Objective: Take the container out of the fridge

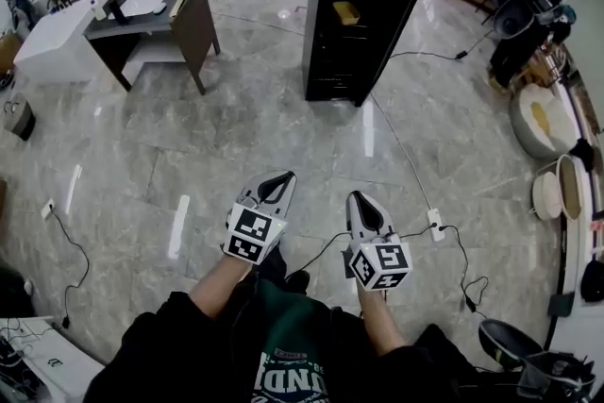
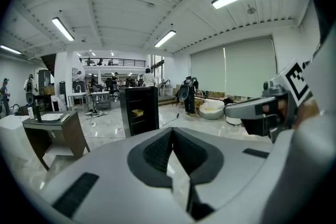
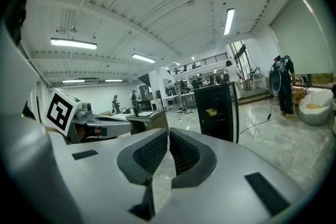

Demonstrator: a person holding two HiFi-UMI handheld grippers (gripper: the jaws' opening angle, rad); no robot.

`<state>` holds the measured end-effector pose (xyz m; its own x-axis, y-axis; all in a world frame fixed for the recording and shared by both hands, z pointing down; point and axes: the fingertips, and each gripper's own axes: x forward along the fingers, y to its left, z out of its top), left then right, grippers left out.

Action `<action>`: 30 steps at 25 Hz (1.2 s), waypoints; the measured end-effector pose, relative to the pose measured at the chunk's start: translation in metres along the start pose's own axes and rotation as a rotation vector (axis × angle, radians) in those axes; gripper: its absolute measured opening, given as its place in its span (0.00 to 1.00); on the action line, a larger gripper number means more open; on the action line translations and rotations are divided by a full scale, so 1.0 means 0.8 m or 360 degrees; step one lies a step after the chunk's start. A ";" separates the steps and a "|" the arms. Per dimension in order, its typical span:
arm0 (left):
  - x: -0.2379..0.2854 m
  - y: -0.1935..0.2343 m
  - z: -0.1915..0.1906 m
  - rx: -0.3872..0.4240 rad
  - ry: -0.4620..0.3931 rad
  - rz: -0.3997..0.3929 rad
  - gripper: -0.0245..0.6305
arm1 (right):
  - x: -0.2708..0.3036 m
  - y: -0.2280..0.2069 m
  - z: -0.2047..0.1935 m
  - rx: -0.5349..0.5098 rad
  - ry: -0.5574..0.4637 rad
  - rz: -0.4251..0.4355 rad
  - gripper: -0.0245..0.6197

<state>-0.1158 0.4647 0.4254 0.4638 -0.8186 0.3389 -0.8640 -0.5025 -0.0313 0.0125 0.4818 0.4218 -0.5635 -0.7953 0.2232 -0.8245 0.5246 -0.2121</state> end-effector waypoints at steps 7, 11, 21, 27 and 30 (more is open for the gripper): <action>-0.007 -0.005 0.001 -0.0019 -0.0042 -0.0034 0.06 | -0.010 0.007 -0.004 -0.0034 0.0034 -0.0007 0.09; -0.008 -0.010 -0.001 0.0005 -0.0010 -0.0035 0.06 | -0.017 0.004 -0.010 0.0009 0.0038 -0.0011 0.09; 0.002 -0.024 -0.004 0.0004 0.0034 -0.0080 0.06 | -0.022 0.002 -0.014 0.0011 0.0065 0.0032 0.09; 0.037 -0.011 0.009 0.0012 0.0020 -0.0110 0.06 | 0.006 -0.014 -0.006 0.0010 0.0072 0.0024 0.09; 0.063 -0.004 0.017 0.0017 0.0017 -0.0124 0.06 | 0.023 -0.033 0.000 0.0005 0.0077 0.0017 0.09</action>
<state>-0.0868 0.4210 0.4301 0.5275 -0.7739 0.3504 -0.8232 -0.5676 -0.0147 0.0237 0.4532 0.4316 -0.5744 -0.7739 0.2668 -0.8182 0.5322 -0.2175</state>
